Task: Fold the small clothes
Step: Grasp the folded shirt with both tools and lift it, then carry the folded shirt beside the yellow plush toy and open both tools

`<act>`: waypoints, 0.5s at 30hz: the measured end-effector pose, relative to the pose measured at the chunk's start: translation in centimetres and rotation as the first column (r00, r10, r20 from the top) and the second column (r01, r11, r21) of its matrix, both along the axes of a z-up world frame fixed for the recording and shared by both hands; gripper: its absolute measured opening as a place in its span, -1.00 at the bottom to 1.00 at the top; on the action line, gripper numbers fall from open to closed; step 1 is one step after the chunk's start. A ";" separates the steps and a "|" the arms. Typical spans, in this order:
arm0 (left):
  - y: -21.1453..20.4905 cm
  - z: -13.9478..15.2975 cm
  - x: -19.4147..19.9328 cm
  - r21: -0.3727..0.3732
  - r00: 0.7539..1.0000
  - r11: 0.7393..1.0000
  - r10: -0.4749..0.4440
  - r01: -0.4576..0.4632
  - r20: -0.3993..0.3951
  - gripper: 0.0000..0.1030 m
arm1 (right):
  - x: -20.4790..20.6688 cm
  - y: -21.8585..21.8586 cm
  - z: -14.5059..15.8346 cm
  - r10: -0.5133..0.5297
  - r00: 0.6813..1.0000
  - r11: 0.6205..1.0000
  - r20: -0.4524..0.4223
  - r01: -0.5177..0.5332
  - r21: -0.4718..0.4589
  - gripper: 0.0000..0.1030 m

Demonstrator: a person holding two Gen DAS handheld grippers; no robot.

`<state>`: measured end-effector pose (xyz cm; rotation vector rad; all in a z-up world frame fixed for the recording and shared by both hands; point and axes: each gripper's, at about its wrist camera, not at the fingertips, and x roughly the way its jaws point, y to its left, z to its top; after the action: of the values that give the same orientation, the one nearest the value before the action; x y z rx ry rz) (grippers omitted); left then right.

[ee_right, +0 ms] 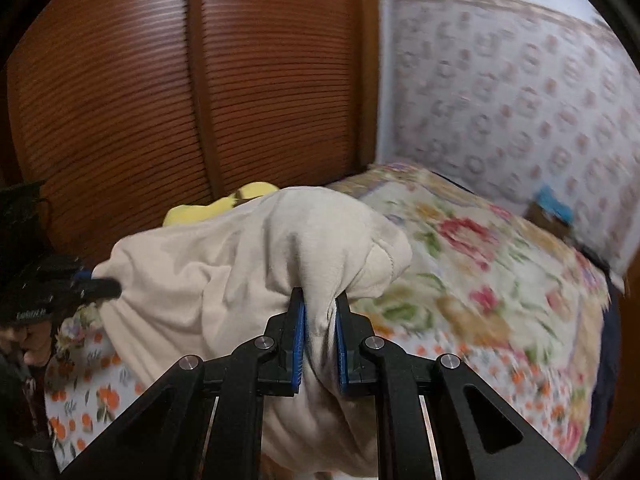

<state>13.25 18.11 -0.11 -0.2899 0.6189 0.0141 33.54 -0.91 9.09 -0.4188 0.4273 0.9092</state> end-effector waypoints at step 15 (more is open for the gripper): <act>4.7 -6.3 -0.7 -0.054 0.983 0.988 0.138 -0.145 -0.119 -0.82 | 8.1 16.0 -3.6 0.061 0.998 0.982 -0.002 -0.061 -0.180 -0.72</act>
<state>12.59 22.77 -6.38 -0.3956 0.7129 0.1493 41.64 15.09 5.52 -0.6012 0.4972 0.9324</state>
